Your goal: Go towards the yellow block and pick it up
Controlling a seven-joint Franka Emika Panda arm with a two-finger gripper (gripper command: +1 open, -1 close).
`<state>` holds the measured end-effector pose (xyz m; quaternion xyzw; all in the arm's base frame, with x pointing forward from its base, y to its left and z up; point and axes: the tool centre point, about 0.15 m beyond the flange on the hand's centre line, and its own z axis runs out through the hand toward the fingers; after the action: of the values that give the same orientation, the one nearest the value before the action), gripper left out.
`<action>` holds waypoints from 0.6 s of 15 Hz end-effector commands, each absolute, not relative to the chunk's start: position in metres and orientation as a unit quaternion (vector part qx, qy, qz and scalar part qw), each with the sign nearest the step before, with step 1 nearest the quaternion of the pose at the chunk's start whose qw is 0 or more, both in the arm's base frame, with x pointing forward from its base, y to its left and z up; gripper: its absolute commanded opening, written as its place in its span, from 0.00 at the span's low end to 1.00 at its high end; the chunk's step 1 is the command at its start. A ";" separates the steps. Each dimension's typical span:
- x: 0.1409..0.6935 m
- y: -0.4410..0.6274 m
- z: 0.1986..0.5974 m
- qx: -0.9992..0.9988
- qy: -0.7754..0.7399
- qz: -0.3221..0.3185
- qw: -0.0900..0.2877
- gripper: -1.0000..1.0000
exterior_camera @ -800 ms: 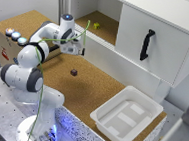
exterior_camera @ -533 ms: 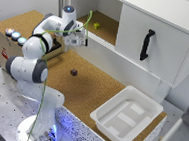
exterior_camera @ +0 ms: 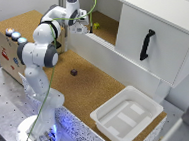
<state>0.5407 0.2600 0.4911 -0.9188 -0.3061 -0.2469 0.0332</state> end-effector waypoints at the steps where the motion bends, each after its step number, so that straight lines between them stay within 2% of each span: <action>1: 0.608 0.279 0.484 -0.942 -0.221 -0.253 0.021 1.00; 5: 0.621 0.264 0.490 -0.949 -0.121 -0.291 -0.004 1.00; 6: 0.624 0.257 0.491 -0.948 -0.099 -0.302 0.001 1.00; 9: 0.639 0.258 0.495 -0.945 -0.084 -0.313 -0.030 1.00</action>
<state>0.6015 0.2485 0.4911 -0.9428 -0.1398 -0.2995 0.0423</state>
